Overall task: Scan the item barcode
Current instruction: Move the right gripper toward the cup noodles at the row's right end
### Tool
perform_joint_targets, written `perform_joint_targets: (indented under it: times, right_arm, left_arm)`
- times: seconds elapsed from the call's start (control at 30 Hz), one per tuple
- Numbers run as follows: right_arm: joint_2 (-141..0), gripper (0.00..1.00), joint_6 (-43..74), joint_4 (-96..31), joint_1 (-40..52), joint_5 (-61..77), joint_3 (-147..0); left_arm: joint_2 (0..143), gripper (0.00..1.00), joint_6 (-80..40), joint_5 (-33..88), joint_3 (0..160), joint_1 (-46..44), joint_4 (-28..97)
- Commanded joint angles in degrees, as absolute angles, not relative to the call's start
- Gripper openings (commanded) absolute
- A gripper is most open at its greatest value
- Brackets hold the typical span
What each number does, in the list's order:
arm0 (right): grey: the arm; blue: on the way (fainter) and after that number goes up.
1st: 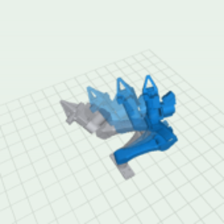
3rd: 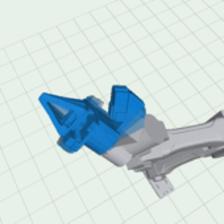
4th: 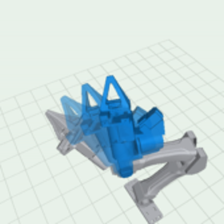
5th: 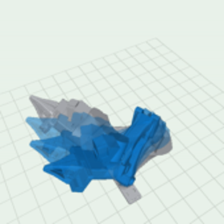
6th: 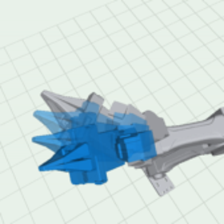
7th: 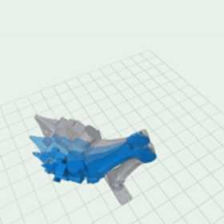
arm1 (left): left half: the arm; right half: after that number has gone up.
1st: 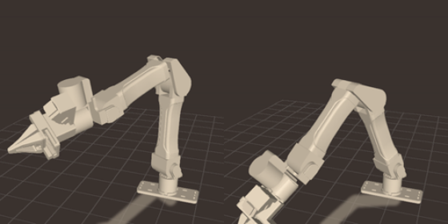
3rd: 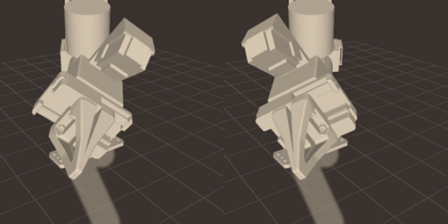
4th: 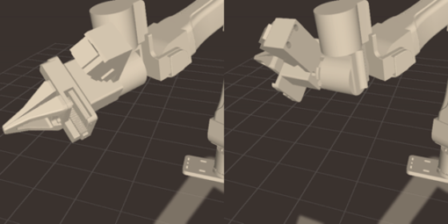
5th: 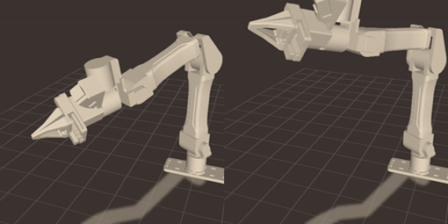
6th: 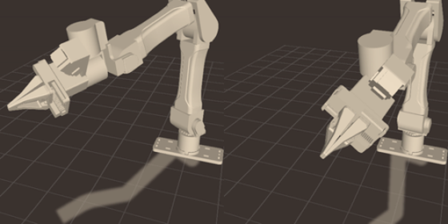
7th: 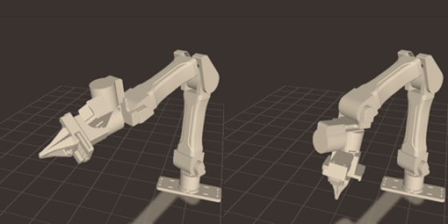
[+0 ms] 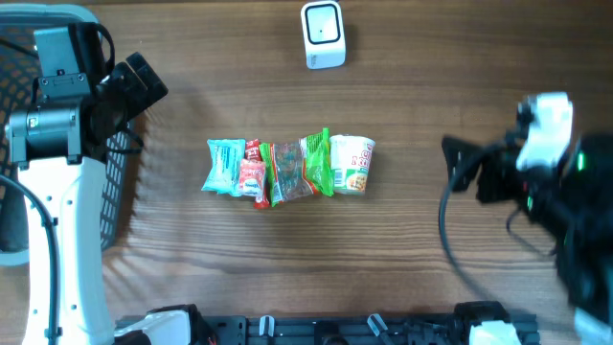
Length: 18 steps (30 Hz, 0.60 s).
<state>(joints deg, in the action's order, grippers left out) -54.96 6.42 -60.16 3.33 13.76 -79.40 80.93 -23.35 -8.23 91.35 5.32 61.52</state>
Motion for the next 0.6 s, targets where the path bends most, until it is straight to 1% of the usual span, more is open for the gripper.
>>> perform_joint_targets:
  times: [0.0, 0.03, 0.07, 0.1, 0.13, 0.2, 0.27, 0.33, 0.37, 0.47, 0.57]
  right_arm:
    - [-64.1, 1.00, 7.2, -62.0, 3.5, 19.4, -87.0]
    - [-66.2, 0.97, 4.4, -61.9, 3.5, 25.8, -86.9]
    - [-68.6, 0.85, 4.8, -62.8, 3.5, 29.8, -86.9]
    - [-70.7, 0.82, 4.5, -64.1, 3.6, 31.7, -86.6]
    - [-72.9, 0.82, 4.5, -65.3, 3.6, 31.8, -86.1]
    - [-78.0, 0.86, 4.5, -66.7, 3.6, 31.8, -83.8]
    - [-82.9, 0.87, 4.2, -65.7, 3.9, 32.2, -81.1]
    - [-87.3, 0.95, 0.0, -62.9, 4.0, 35.6, -78.3]
    - [-89.8, 0.97, -1.7, -60.9, 3.9, 38.1, -76.8]
    - [-94.7, 0.97, -4.5, -53.4, 3.9, 42.7, -71.8]
    - [-97.8, 0.97, -4.3, -44.6, 4.5, 44.0, -67.1]
  left_arm:
    - [80.5, 1.00, -22.7, -8.1, 91.9, 5.7, 61.5]
    - [80.5, 1.00, -22.7, -8.1, 91.9, 5.7, 61.5]
    - [80.5, 1.00, -22.7, -8.2, 91.9, 5.7, 61.5]
    - [80.5, 1.00, -22.7, -8.2, 91.9, 5.7, 61.5]
    - [80.5, 1.00, -22.7, -8.1, 91.9, 5.7, 61.5]
    - [80.5, 1.00, -22.7, -8.1, 91.9, 5.7, 61.5]
    - [80.5, 1.00, -22.7, -8.1, 91.9, 5.7, 61.5]
    - [80.5, 1.00, -22.7, -8.1, 91.9, 5.7, 61.5]
    - [80.5, 1.00, -22.7, -8.1, 91.9, 5.7, 61.5]
    - [80.5, 1.00, -22.7, -8.1, 91.9, 5.7, 61.5]
    - [80.5, 1.00, -22.7, -8.1, 91.9, 5.7, 61.5]
